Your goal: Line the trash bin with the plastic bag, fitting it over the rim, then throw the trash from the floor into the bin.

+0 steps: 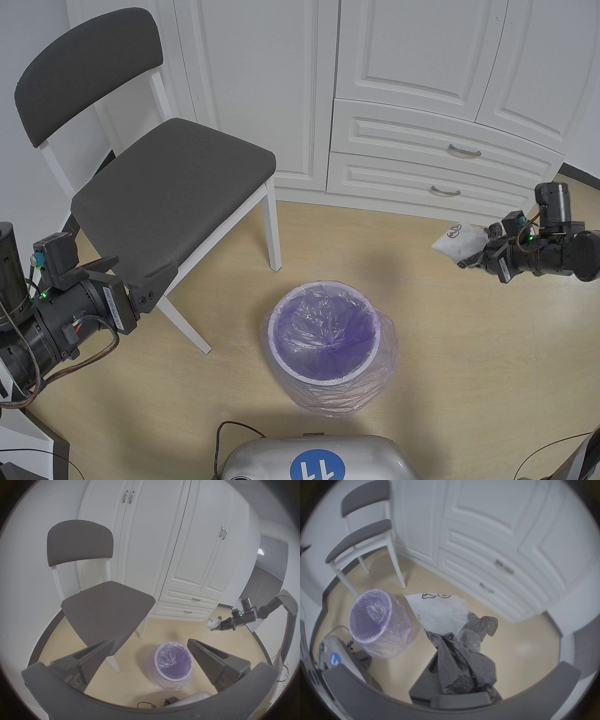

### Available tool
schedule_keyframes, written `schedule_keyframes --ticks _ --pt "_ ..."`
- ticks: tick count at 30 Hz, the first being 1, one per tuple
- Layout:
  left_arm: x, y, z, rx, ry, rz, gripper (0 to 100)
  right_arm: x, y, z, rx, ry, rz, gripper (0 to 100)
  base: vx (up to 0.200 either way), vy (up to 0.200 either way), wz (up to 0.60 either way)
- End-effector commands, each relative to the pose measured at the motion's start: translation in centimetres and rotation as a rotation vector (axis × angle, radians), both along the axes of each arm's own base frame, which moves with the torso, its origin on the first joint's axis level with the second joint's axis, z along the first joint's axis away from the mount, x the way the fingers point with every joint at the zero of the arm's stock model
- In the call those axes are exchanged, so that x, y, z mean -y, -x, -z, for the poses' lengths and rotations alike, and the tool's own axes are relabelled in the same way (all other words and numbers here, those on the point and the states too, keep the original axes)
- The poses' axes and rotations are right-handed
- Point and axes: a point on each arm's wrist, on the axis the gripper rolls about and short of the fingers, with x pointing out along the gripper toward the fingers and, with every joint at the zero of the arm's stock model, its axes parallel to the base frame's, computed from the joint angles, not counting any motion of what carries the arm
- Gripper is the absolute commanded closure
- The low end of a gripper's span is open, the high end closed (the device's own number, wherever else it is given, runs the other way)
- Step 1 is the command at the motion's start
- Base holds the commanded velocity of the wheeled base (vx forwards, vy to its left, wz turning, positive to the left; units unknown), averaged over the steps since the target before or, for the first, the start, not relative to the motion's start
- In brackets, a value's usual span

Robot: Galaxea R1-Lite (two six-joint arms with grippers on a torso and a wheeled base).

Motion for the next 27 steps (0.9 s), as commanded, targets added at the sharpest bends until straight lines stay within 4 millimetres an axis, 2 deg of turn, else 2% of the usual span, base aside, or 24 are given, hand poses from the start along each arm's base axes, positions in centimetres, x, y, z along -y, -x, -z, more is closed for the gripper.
schedule_keyframes --ticks 1,5,13,18,23,27 --pt "-0.5 0.5 -0.7 0.035 0.008 -0.01 0 -0.3 5.2 -6.5 0.226 0.138 -0.079 100 0.0 0.0 0.0" --pt "-0.7 0.3 -0.7 0.037 0.006 -0.025 0 -0.2 6.3 -7.7 0.276 0.205 -0.104 100 0.0 0.0 0.0" --pt "-0.8 0.2 -0.7 0.035 0.003 -0.033 0 -0.1 8.1 -8.9 0.328 0.26 -0.118 100 0.0 0.0 0.0" --pt "-0.8 0.1 -0.7 0.034 0.0 -0.036 0 0.3 9.9 -10.1 0.385 0.308 -0.116 100 0.0 0.0 0.0" --pt "-0.8 0.0 -0.5 0.026 -0.004 -0.036 0 0.4 11.2 -10.5 0.409 0.318 -0.122 100 0.0 0.0 0.0" --pt "-0.8 -0.4 -0.2 0.012 -0.014 -0.047 0 0.2 11.8 -10.6 0.441 0.416 -0.161 100 0.0 0.0 0.0"
